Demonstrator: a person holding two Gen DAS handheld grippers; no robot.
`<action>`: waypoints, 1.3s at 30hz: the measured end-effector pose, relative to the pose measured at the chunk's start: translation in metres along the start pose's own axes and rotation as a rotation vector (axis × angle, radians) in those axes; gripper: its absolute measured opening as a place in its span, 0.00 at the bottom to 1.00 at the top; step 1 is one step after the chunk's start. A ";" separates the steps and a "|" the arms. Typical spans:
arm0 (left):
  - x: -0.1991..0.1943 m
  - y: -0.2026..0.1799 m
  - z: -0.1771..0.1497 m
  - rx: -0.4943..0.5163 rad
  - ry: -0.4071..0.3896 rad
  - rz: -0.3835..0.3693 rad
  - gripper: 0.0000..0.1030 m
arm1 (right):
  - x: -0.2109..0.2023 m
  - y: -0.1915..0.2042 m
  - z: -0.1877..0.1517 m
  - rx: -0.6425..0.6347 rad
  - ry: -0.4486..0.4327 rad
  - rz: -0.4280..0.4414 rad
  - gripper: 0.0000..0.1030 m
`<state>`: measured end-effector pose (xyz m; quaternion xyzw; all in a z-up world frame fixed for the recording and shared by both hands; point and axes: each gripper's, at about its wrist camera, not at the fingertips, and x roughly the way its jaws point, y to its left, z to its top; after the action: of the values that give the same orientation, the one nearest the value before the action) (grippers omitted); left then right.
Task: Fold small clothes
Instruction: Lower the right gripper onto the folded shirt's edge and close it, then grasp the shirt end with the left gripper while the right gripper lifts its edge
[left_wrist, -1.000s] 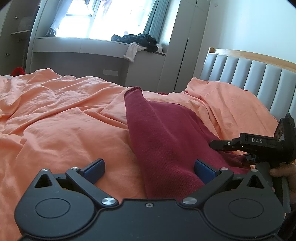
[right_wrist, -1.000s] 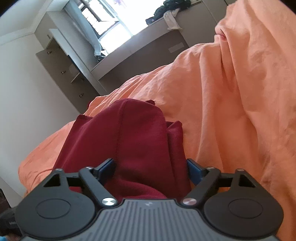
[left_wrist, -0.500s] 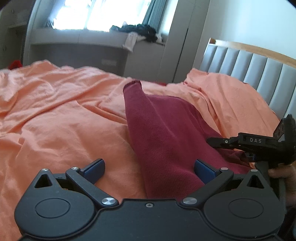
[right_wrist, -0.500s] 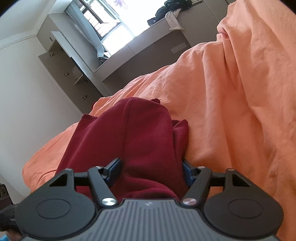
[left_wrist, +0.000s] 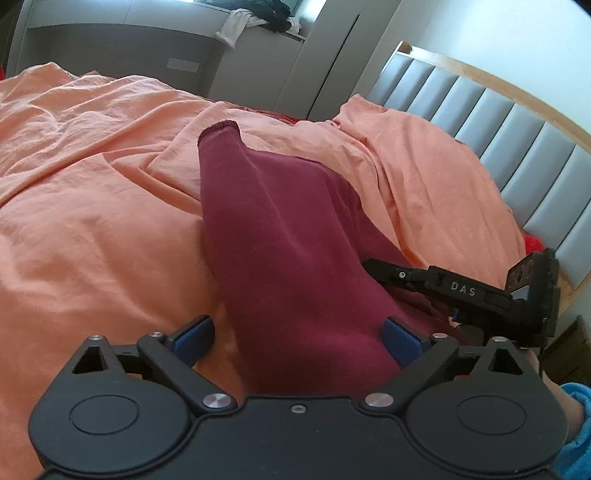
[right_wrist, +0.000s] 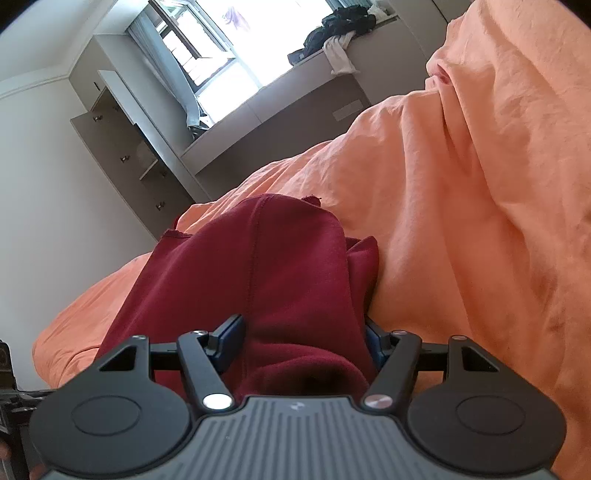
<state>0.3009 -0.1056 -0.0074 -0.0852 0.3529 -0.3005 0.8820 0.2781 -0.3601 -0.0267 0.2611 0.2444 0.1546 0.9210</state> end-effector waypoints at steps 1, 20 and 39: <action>0.001 -0.002 0.002 -0.004 0.008 0.002 0.88 | -0.001 0.001 0.001 -0.004 0.000 0.000 0.63; -0.018 -0.088 0.034 0.370 -0.021 0.136 0.27 | -0.024 0.075 -0.025 -0.498 -0.179 -0.162 0.25; -0.008 -0.010 0.099 0.404 -0.132 0.278 0.29 | 0.069 0.123 0.031 -0.645 -0.306 -0.123 0.27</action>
<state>0.3581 -0.1155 0.0734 0.1226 0.2358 -0.2347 0.9350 0.3323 -0.2436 0.0393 -0.0378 0.0575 0.1269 0.9895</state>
